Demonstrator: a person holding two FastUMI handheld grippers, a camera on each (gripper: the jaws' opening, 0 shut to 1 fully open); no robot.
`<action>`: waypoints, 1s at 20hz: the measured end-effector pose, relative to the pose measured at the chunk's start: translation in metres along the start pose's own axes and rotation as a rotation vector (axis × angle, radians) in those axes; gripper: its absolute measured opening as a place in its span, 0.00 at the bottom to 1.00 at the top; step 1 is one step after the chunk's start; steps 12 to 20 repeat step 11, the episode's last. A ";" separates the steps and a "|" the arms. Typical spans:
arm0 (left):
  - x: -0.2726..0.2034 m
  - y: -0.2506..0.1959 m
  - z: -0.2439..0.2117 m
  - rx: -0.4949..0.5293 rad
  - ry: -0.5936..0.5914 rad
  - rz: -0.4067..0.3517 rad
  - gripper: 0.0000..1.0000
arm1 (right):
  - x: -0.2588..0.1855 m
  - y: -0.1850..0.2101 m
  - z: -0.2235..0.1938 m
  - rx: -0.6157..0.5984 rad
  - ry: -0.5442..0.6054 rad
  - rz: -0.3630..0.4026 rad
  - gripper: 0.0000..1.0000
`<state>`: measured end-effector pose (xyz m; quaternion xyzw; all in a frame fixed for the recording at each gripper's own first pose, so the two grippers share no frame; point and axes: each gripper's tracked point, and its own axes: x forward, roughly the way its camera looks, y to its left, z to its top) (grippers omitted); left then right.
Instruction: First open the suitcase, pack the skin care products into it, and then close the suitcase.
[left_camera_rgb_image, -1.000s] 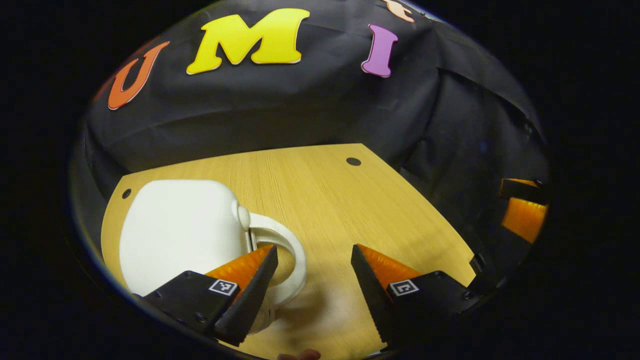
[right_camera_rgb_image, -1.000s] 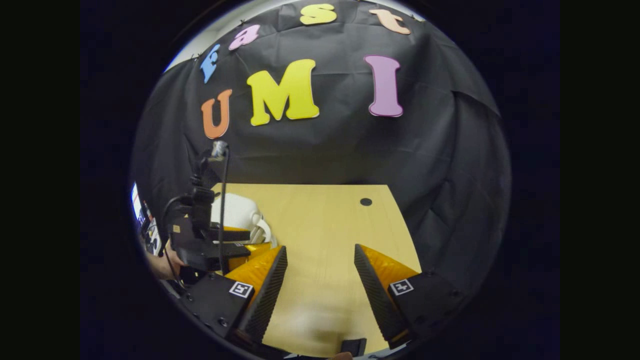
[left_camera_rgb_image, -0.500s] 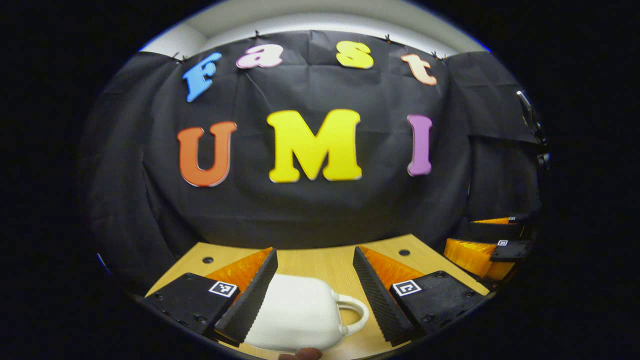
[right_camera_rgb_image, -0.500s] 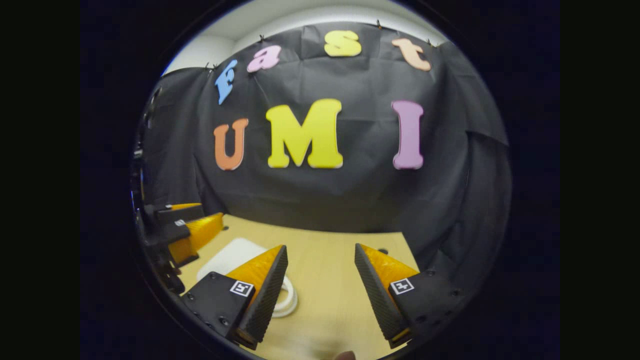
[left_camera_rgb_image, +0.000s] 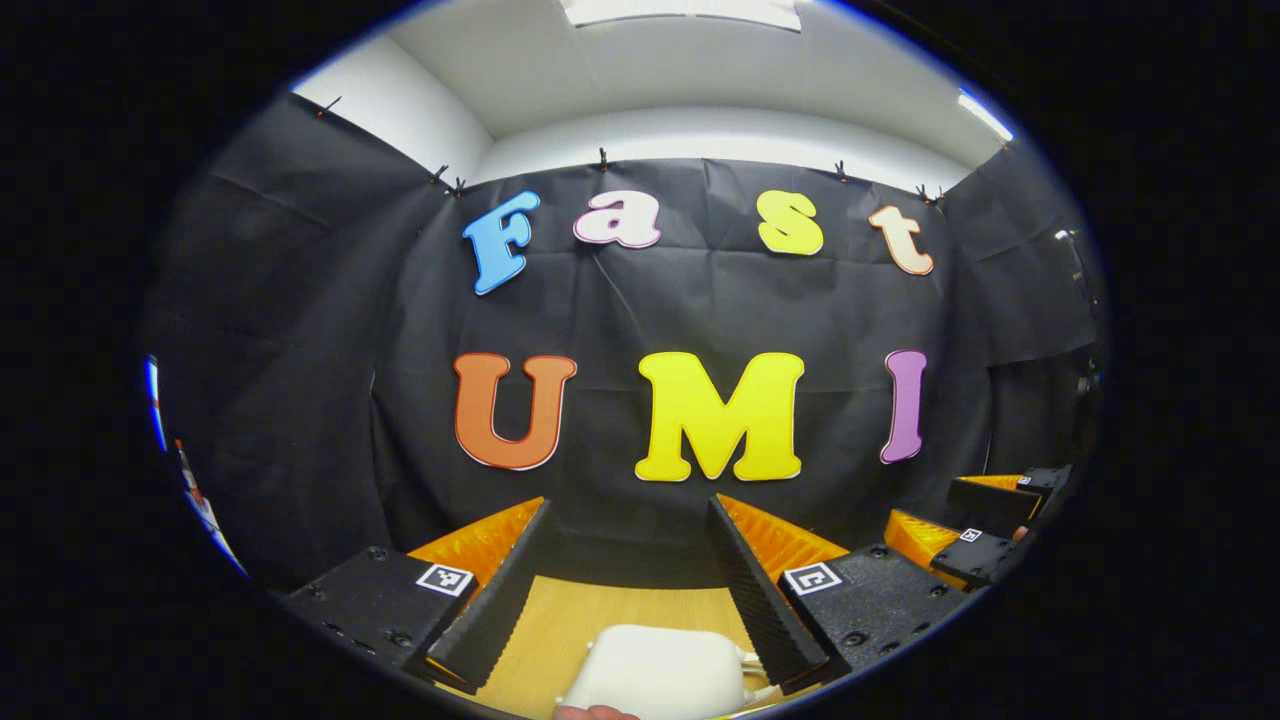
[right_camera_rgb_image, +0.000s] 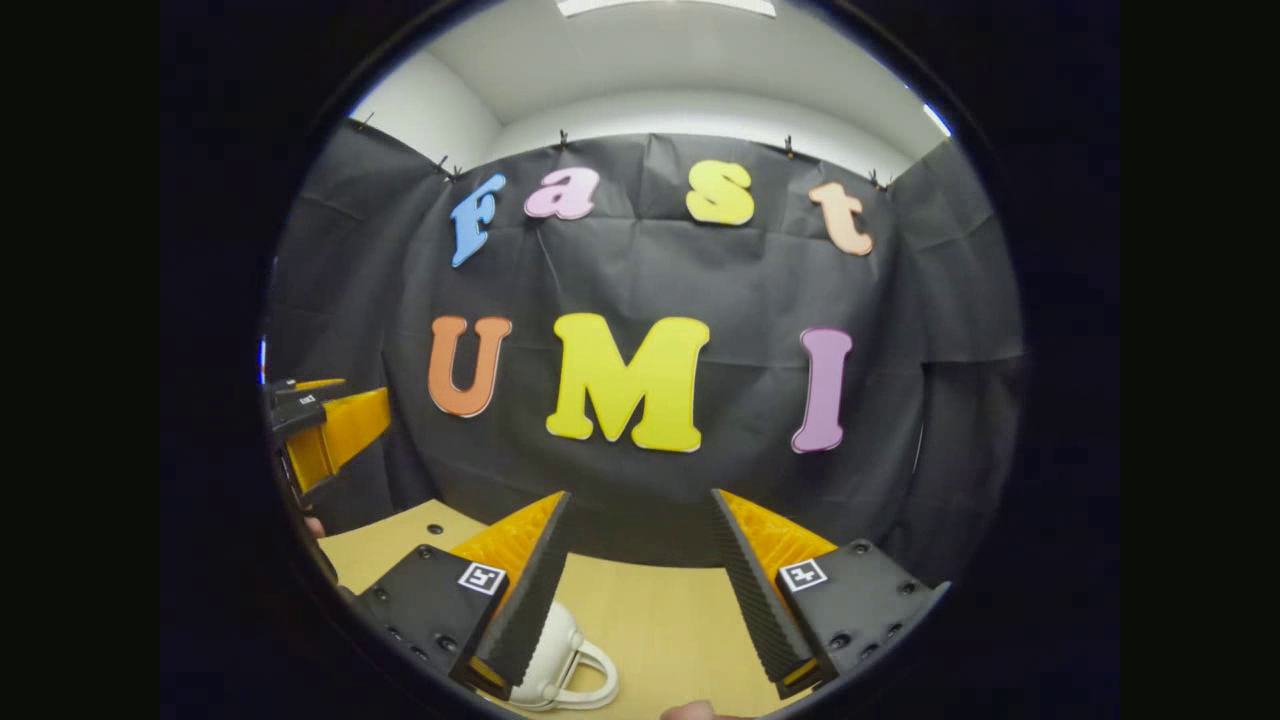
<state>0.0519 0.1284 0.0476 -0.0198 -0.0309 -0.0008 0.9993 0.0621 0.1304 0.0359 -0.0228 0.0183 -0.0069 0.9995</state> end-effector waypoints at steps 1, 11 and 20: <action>-0.001 0.000 -0.002 0.004 0.004 -0.009 0.96 | -0.002 0.007 0.000 -0.004 -0.010 0.010 0.81; -0.015 -0.012 -0.010 -0.005 0.047 -0.088 0.96 | -0.006 0.035 -0.002 -0.003 0.006 0.062 0.81; -0.015 -0.012 -0.010 -0.005 0.047 -0.088 0.96 | -0.006 0.035 -0.002 -0.003 0.006 0.062 0.81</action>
